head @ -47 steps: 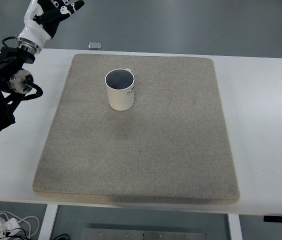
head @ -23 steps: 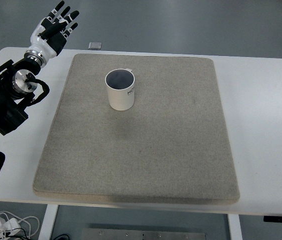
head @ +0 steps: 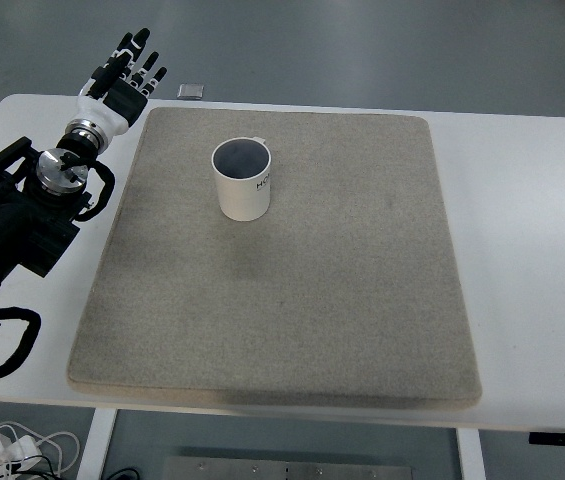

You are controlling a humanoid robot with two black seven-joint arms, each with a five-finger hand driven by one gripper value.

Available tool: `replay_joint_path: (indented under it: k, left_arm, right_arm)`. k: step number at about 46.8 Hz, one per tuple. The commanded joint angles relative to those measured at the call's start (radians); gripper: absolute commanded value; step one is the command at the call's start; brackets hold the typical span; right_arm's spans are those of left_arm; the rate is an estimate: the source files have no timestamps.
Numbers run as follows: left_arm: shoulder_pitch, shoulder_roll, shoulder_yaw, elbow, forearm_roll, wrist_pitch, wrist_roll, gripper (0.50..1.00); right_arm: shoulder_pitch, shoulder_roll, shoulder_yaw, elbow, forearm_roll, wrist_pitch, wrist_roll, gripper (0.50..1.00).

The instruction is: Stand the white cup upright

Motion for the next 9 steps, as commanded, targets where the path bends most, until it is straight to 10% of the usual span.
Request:
replay_joint_path:
  k: [1,9]
  left_arm:
    - [0.0,0.0,-0.002,-0.001,0.003,-0.005,-0.005,0.994]
    - [0.0,-0.002,-0.002,-0.001,0.003,-0.005,-0.007,0.994]
  right_arm:
    - [0.0,0.0,0.002,0.0,0.001,0.002,0.0,0.952]
    - [0.0,0.0,0.002,0.0,0.001,0.002,0.0,0.952]
